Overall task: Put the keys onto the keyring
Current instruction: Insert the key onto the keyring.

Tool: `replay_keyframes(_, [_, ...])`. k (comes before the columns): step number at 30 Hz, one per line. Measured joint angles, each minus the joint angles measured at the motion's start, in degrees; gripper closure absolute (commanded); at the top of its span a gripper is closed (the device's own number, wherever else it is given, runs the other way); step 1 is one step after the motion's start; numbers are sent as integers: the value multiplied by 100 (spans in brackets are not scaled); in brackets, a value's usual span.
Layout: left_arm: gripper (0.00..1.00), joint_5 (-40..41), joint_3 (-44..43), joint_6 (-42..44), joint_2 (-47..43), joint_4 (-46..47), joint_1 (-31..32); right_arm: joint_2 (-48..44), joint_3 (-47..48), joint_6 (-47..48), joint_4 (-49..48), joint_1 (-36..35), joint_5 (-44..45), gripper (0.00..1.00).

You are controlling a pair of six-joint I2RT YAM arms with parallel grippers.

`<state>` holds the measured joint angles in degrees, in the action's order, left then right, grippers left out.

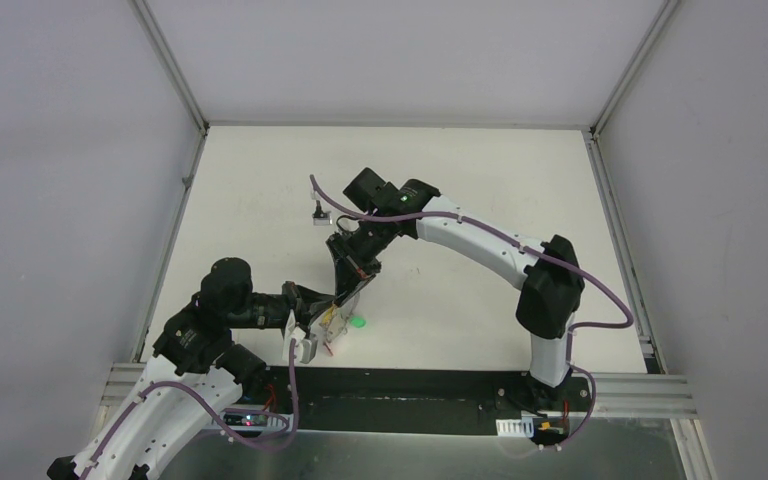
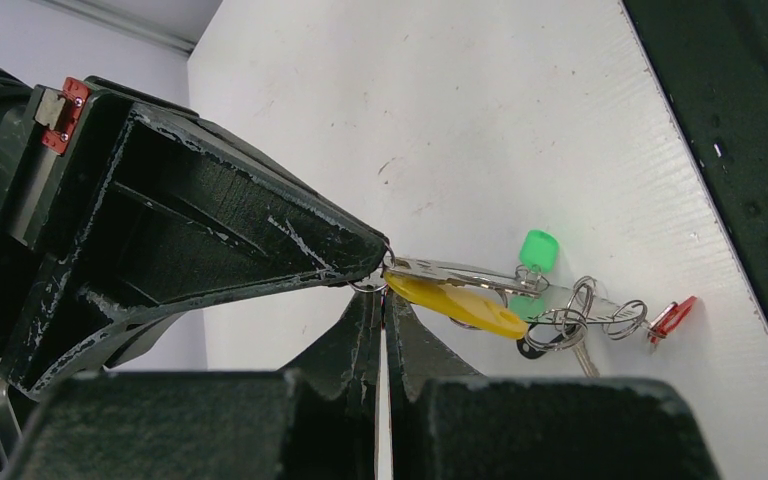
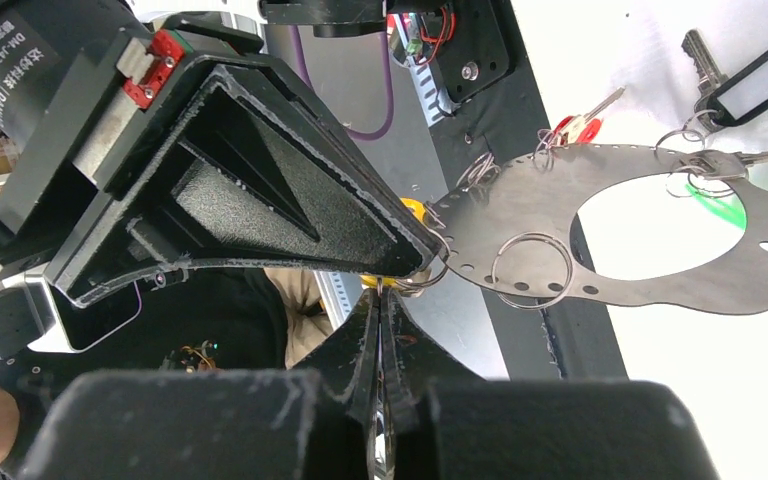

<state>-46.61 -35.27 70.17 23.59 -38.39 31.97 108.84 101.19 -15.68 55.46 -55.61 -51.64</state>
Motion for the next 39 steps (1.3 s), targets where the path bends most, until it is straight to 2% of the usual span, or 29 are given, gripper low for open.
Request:
replay_keyframes(21, [100, -2, 0, 0, -11, -13, 0, 251, 17, -20, 608, 0, 365, 100])
replay_keyframes(39, [100, 9, 0, 0, -48, 28, -2, 245, 225, 79, 529, 0, 76, 100])
